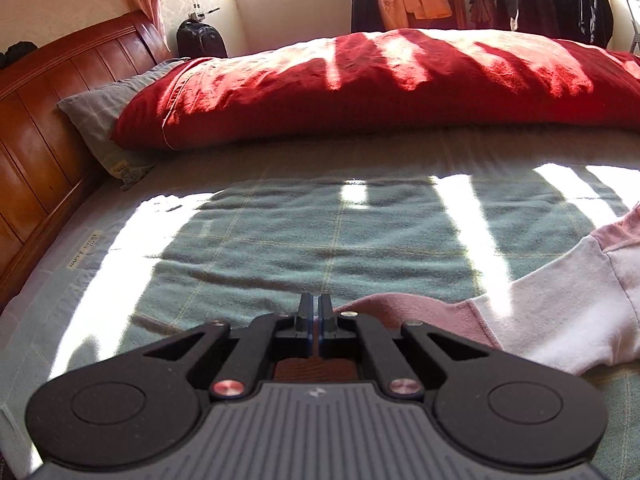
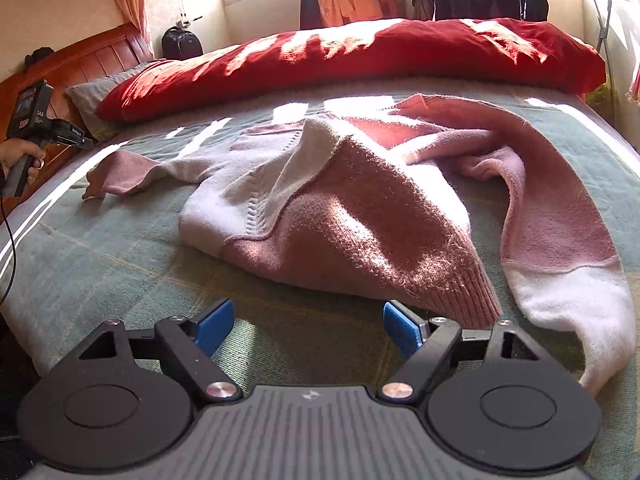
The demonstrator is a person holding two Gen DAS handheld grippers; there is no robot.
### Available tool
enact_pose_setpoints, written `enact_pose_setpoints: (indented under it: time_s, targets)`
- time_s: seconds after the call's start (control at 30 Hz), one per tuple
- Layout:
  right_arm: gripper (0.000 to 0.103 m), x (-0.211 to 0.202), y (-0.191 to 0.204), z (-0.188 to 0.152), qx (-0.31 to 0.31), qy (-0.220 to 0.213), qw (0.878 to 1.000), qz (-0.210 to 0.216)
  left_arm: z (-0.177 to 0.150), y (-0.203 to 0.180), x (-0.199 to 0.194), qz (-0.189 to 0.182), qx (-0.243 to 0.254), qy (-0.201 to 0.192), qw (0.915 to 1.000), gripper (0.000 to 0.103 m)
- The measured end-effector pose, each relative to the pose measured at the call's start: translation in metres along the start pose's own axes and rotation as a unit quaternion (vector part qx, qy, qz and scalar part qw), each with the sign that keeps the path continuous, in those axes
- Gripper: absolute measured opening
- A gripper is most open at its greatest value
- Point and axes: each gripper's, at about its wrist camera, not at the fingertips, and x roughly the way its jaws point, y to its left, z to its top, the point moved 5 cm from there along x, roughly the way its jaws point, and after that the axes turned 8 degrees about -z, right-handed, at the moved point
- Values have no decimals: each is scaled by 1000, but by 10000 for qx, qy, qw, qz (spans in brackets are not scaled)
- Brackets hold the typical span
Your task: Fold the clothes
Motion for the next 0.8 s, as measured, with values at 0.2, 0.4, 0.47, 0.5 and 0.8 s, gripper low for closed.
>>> enact_pose_setpoints:
  time_s: [0.2,0.4,0.47,0.5,0.8]
  targets:
    - [85,4,6,5,-112,38,9999,-41,-14,6,20,-269,-321,247,9988,6]
    - [85,8,12,7,-180,60,9998,5,-53,21,31,-763,-1267,503,9877,27]
    - [85,9,15,7,-216,71,9997,54,-64,35,37,-820,-1765,524,9795,36]
    - [85,10,17,7,-227,76,9997,72,-70,42,39,-845,-2026,527,9742,41]
    - [85,13,23,6,-291,138,9995,31,-86,55,62,-762,-2775,381,9569,48]
